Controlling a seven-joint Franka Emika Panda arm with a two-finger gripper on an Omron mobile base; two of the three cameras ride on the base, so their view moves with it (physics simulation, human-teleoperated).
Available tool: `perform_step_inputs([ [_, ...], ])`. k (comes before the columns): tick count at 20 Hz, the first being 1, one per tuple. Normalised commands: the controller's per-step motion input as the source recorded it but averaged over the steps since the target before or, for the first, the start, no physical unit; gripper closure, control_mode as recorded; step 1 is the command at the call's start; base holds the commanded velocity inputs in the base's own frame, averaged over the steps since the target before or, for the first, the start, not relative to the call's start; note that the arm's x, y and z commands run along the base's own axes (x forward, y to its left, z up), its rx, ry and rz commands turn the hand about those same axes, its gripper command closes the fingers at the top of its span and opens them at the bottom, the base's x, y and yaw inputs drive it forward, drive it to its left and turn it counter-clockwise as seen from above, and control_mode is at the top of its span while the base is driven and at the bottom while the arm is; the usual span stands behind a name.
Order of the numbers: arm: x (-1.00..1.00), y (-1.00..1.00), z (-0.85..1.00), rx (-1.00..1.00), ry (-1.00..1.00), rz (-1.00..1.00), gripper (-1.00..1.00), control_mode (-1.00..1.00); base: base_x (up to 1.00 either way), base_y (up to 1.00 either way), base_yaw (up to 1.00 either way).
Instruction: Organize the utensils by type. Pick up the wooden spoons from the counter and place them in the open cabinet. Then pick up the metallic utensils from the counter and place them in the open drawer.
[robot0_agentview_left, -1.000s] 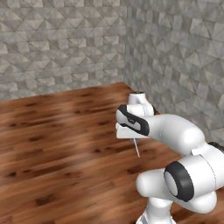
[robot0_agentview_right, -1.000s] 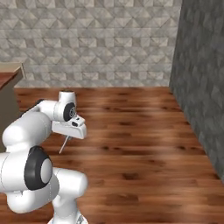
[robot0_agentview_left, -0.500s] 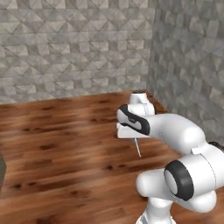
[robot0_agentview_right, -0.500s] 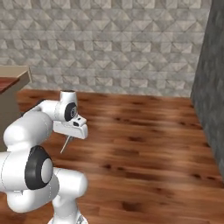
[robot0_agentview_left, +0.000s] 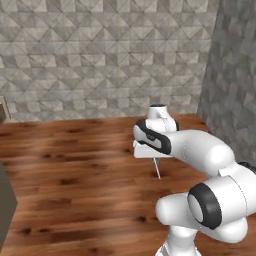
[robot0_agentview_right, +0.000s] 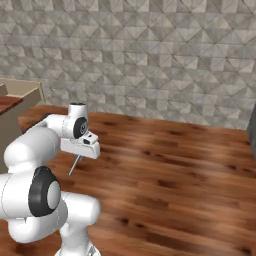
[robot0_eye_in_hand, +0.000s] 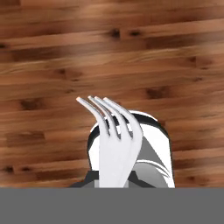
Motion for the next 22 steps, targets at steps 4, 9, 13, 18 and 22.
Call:
perform_step_inputs([
  [4, 0.00, 0.00, 0.00, 0.00, 0.00, 0.00, 1.00, 1.00, 0.98, -0.29, 0.31],
  [9, 0.00, 0.00, 0.00, 0.00, 0.00, 0.00, 1.00, 1.00, 0.98, -0.26, 0.36],
  [13, 0.00, 0.00, 0.00, 0.00, 0.00, 0.00, 1.00, 1.00, 1.00, -0.23, 0.37],
  [18, 0.00, 0.00, 0.00, 0.00, 0.00, 0.00, 1.00, 1.00, 0.99, -0.26, 0.36],
  [22, 0.00, 0.00, 0.00, 0.00, 0.00, 0.00, 1.00, 1.00, 0.98, -0.27, 0.37],
])
